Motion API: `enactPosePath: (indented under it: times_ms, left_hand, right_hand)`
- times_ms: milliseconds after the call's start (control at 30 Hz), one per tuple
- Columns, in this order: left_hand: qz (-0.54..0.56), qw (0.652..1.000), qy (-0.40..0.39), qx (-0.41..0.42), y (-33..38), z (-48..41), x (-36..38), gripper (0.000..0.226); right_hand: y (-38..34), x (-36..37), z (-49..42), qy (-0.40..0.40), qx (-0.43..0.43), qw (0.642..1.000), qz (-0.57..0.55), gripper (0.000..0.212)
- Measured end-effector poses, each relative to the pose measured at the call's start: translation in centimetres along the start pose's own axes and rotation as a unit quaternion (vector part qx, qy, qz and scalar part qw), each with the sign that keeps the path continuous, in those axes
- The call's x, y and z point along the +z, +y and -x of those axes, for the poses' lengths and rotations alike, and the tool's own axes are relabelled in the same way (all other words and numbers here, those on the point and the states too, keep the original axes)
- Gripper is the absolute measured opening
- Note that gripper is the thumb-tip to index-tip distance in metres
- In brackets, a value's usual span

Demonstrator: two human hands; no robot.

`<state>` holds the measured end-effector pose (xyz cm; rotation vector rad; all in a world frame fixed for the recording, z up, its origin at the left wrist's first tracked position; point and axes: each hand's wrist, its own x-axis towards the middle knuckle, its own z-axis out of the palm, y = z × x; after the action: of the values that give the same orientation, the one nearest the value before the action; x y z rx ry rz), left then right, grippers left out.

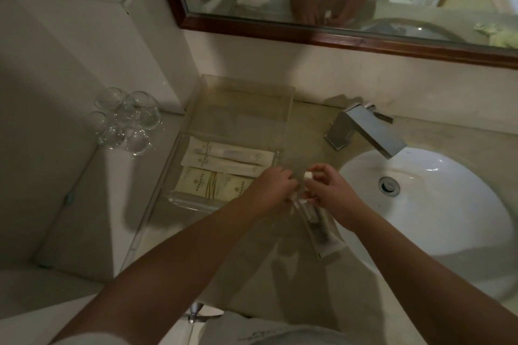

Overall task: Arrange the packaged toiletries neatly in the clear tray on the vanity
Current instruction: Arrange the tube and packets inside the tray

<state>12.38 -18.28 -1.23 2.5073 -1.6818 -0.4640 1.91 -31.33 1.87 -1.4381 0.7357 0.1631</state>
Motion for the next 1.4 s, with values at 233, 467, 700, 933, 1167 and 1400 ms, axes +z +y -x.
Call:
enactPosePath:
  times_ms: [233, 467, 700, 933, 1167, 1400]
  left_hand:
    - [0.482, 0.813, 0.23, -0.23, 0.8, 5.5, -1.6, 0.017]
    - [0.798, 0.377, 0.296, -0.365, 0.4, 13.0, -1.0, 0.018]
    - [0.753, 0.476, 0.271, -0.366, -0.8, 13.4, -1.9, 0.032]
    - [0.401, 0.777, 0.236, -0.425, -0.4, 10.4, -1.6, 0.029]
    - [0.204, 0.875, 0.156, -0.41, 0.1, 7.7, -0.4, 0.028]
    - [0.172, 0.883, 0.156, -0.408, -0.3, 7.6, 1.2, 0.033]
  right_hand:
    - [-2.1, 1.8, -1.3, 0.01, -0.031, 0.998, 0.051, 0.023]
    - [-3.1, 3.7, -3.0, -0.049, -0.001, 0.995, 0.084, 0.024]
    - [-3.9, 6.8, -4.0, -0.091, -0.013, 0.98, 0.178, 0.028]
    - [-4.5, 6.9, -3.7, -0.054, -0.119, 0.899, 0.417, 0.038]
    - [-4.5, 8.2, -4.8, -0.134, -0.196, 0.762, 0.603, 0.051]
    - [-4.0, 9.3, -6.0, -0.166, -0.258, 0.692, 0.653, 0.047]
